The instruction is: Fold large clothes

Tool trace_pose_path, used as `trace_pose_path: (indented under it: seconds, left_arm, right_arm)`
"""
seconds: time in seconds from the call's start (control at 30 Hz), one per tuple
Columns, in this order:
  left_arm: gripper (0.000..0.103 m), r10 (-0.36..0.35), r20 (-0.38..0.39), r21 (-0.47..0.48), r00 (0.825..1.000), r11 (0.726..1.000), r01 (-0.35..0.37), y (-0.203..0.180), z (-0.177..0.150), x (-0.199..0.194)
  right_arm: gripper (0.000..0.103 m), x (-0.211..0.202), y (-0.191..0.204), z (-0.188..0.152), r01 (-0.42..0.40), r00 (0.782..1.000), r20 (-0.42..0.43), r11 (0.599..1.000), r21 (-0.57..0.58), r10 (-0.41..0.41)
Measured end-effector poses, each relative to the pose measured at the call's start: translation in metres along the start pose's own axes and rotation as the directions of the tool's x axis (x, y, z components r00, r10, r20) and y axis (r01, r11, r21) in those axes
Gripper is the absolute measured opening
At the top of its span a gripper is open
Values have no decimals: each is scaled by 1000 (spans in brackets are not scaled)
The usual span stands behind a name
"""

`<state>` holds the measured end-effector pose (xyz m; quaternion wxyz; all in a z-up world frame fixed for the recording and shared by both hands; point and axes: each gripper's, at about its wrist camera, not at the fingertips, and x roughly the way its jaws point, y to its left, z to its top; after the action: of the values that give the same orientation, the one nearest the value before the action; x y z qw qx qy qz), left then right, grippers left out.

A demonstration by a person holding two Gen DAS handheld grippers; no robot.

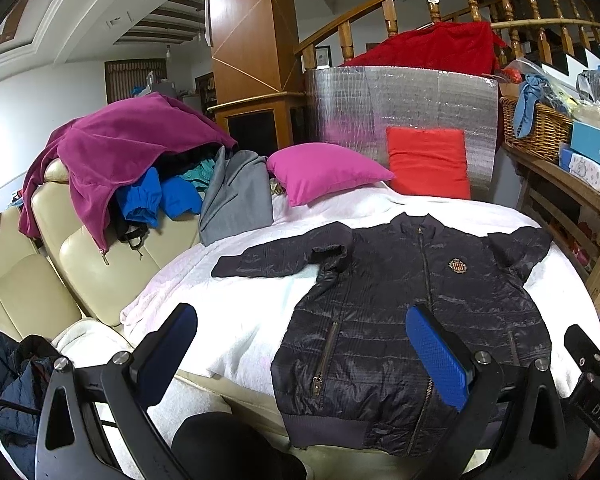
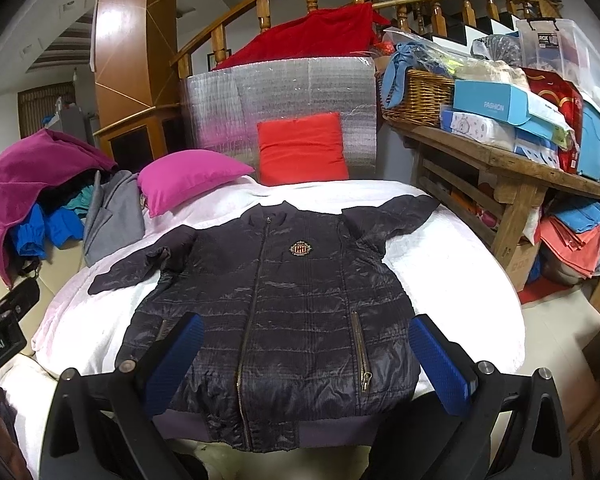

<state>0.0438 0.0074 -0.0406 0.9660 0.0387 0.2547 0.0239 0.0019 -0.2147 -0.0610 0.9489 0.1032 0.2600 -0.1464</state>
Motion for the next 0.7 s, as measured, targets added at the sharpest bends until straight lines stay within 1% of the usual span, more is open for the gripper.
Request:
trace_pose_path:
  seconds: [0.2, 0.4, 0.5, 0.57, 0.6, 0.67, 0.7]
  left_arm:
    - [103, 23, -33, 8, 999, 1000, -23, -7, 3, 29]
    - [103, 56, -73, 36, 996, 998, -53, -24, 10, 74]
    - [103, 59, -109, 58, 992, 997, -53, -39, 15, 108]
    - [103, 43, -152, 62, 987, 997, -34, -50, 20, 139]
    - [103, 31, -175, 58, 984, 998, -22, -56, 21, 156]
    - [103, 5, -226, 43, 974, 999, 5, -69, 25, 196]
    - [103, -8, -254, 31, 967, 999, 17, -78, 26, 221]
  right_arm:
    - [103, 28, -5, 12, 18, 1000, -21, 1000, 3, -18]
    - [103, 77, -18, 26, 50, 997, -61, 998, 24, -48]
    - [103, 111, -29, 37, 69, 995, -78, 997, 38, -65]
    - [103, 134, -41, 45, 70, 994, -91, 996, 62, -65]
    - [103, 150, -51, 50, 63, 994, -95, 994, 87, -55]
    - [103, 181, -68, 60, 71, 992, -109, 991, 113, -59]
    - [103, 199, -78, 65, 70, 991, -118, 989, 128, -55]
